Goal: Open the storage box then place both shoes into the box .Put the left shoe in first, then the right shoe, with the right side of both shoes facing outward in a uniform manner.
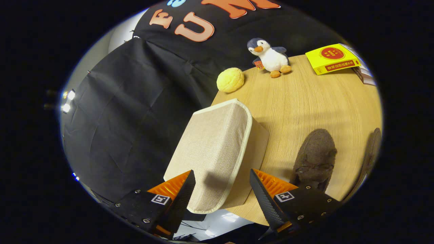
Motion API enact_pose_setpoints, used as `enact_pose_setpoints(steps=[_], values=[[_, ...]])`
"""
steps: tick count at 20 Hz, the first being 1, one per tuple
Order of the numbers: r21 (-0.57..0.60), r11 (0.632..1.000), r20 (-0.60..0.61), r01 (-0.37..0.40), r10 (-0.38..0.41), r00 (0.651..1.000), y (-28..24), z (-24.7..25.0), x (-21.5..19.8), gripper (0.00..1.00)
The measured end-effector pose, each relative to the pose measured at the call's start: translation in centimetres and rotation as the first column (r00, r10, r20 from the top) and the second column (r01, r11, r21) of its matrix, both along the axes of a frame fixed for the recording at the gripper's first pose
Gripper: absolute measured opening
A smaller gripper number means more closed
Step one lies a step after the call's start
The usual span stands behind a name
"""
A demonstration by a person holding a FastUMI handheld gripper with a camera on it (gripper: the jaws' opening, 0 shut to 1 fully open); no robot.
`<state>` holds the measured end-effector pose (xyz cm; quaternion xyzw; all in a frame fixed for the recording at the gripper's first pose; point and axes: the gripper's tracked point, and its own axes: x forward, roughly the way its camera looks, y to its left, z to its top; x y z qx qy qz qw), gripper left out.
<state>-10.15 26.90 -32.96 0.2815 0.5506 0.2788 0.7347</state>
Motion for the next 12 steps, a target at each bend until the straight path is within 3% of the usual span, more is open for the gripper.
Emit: enact_pose_setpoints(steps=[8, 12], values=[[0.117, 0.992, -0.125, 0.039, -0.024, 0.992, 2.6, -1.5, -0.4, 0.97], [0.169, 0.984, -0.142, 0.05, -0.025, 0.99, 3.0, 0.2, -0.5, 0.95]])
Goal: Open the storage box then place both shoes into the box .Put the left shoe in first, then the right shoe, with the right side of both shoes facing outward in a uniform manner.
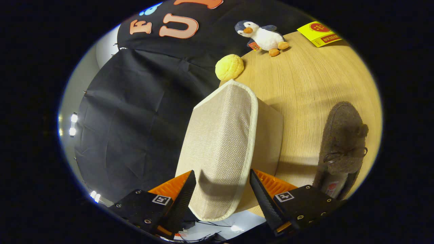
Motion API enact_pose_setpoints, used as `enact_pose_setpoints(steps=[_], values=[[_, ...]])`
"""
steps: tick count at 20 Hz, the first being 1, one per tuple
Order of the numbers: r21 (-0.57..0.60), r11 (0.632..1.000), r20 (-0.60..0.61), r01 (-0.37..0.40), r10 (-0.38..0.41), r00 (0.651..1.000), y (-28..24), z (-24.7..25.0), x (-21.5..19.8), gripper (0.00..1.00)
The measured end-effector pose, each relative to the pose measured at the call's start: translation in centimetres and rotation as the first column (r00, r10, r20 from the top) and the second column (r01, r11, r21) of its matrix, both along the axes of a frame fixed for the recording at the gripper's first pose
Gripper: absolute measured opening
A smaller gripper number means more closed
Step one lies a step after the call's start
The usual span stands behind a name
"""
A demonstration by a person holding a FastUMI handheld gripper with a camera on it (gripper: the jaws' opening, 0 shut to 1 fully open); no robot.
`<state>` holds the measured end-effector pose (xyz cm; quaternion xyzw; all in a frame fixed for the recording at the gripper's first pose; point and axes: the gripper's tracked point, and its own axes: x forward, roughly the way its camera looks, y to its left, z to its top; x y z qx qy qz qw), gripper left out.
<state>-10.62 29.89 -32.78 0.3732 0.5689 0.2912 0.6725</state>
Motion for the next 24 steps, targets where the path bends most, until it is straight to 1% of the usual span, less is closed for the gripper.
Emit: enact_pose_setpoints(steps=[2, 6, 7, 8, 9, 10, 12, 13, 14, 15, 17, 20, 23, 24], values=[[0.005, 1.0, 0.005, -0.005, 0.005, 1.0, -0.5, 0.8, 0.1, 0.92], [0.055, 0.998, 0.028, 0.006, -0.007, 1.0, -1.0, 4.0, 1.2, 0.8], [0.077, 0.997, 0.04, 0.008, -0.011, 0.999, -0.9, 5.5, 1.2, 0.74], [0.098, 0.995, 0.056, 0.01, -0.016, 0.998, -0.6, 6.8, 1.4, 0.72], [0.12, 0.993, 0.078, 0.012, -0.021, 0.997, -0.3, 8.3, 1.8, 0.68], [0.126, 0.992, 0.092, 0.011, -0.023, 0.995, 0.1, 9.0, 2.1, 0.65], [0.124, 0.992, 0.112, 0.014, -0.028, 0.993, 0.8, 10.1, 2.5, 0.55], [0.134, 0.991, 0.121, 0.016, -0.033, 0.992, 1.4, 11.1, 2.5, 0.5], [0.149, 0.989, 0.129, 0.019, -0.038, 0.991, 2.0, 12.0, 2.7, 0.47], [0.159, 0.987, 0.139, 0.019, -0.041, 0.989, 2.7, 12.8, 2.9, 0.42], [0.163, 0.987, 0.165, 0.009, -0.036, 0.986, 4.0, 14.1, 3.6, 0.35], [0.18, 0.984, 0.18, -0.003, -0.03, 0.983, 6.5, 16.2, 4.0, 0.29], [0.185, 0.983, 0.208, -0.012, -0.028, 0.978, 9.2, 17.8, 4.9, 0.2], [0.182, 0.983, 0.212, -0.013, -0.027, 0.977, 10.3, 17.9, 5.2, 0.2]])
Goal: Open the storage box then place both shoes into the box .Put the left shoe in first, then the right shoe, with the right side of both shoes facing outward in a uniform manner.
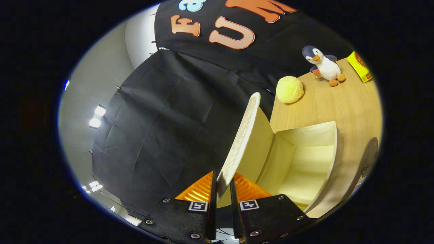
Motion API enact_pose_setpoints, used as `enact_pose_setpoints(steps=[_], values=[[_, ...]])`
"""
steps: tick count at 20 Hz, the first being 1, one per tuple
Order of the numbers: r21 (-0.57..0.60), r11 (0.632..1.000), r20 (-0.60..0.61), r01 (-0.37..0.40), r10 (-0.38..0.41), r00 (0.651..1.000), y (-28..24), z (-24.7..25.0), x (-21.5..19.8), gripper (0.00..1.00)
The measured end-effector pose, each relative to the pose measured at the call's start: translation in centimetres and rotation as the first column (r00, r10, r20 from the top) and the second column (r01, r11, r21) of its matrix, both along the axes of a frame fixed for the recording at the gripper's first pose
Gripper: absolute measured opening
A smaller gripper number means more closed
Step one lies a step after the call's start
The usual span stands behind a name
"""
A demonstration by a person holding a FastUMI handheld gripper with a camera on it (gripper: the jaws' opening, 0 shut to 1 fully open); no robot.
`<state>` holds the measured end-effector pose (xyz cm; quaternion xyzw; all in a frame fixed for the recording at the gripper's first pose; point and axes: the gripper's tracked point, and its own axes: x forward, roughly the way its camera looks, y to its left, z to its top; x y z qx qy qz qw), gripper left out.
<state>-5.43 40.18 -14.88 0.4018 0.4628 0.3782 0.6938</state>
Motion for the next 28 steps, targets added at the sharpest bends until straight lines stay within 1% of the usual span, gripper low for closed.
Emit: enact_pose_setpoints(steps=[3, 9, 16, 20, 22, 23, 25, 26, 27, 28], values=[[-0.005, 1.0, 0.024, -0.01, 0.01, 1.0, 3.3, 0.9, 0.4, 0.2], [-0.027, 0.998, 0.017, -0.055, 0.055, 0.998, 10.7, 0.6, 0.1, 0.2], [-0.101, 0.988, -0.03, -0.118, 0.115, 0.993, 19.2, -2.2, -0.5, 0.2], [-0.167, 0.975, -0.079, -0.15, 0.138, 0.987, 21.7, -4.5, -1.5, 0.2], [-0.197, 0.968, -0.064, -0.156, 0.146, 0.987, 21.5, -5.6, -1.3, 0.35], [-0.215, 0.964, -0.048, -0.154, 0.148, 0.988, 20.8, -6.0, -1.3, 0.5], [-0.26, 0.956, -0.007, -0.14, 0.143, 0.99, 18.5, -6.4, -1.0, 0.64], [-0.286, 0.95, 0.011, -0.129, 0.138, 0.99, 16.8, -6.7, -0.7, 0.66], [-0.311, 0.943, 0.029, -0.117, 0.133, 0.991, 15.4, -7.0, -0.5, 0.72], [-0.33, 0.939, 0.053, -0.099, 0.124, 0.991, 14.0, -7.1, 0.1, 0.74]])
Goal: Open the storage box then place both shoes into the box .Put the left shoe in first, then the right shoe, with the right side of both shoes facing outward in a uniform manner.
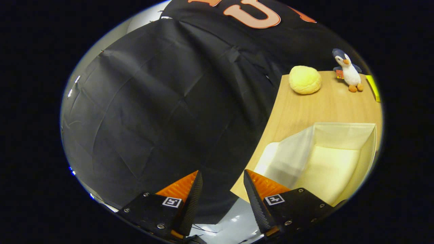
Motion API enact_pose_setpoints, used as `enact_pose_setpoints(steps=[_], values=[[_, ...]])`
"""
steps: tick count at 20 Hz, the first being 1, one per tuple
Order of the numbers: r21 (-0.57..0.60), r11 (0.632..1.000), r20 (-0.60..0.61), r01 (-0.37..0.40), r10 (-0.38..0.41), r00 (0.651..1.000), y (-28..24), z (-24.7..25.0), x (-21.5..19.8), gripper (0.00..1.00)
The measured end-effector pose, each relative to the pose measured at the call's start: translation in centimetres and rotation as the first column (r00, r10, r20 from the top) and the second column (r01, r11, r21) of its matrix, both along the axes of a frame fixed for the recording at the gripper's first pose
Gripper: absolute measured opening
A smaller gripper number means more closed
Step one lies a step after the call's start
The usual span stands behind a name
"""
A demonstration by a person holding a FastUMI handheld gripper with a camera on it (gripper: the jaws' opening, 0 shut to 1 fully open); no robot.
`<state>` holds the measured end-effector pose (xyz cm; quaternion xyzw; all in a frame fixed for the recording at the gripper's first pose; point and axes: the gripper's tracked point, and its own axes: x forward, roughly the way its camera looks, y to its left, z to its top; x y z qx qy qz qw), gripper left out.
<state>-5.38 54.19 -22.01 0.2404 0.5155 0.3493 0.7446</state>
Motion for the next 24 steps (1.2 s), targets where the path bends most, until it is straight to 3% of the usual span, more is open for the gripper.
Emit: enact_pose_setpoints(steps=[5, 10, 18, 24], values=[[-0.129, 0.988, 0.155, 0.083, -0.063, 0.986, -10.0, -1.3, 1.9, 0.87], [-0.257, 0.948, 0.252, 0.186, -0.12, 0.96, -20.3, -3.2, 3.1, 0.9], [-0.449, 0.861, 0.242, 0.24, -0.142, 0.96, -34.1, -10.1, -0.7, 0.91], [-0.546, 0.797, 0.205, 0.257, -0.171, 0.964, -39.9, -15.2, -3.6, 0.84]])
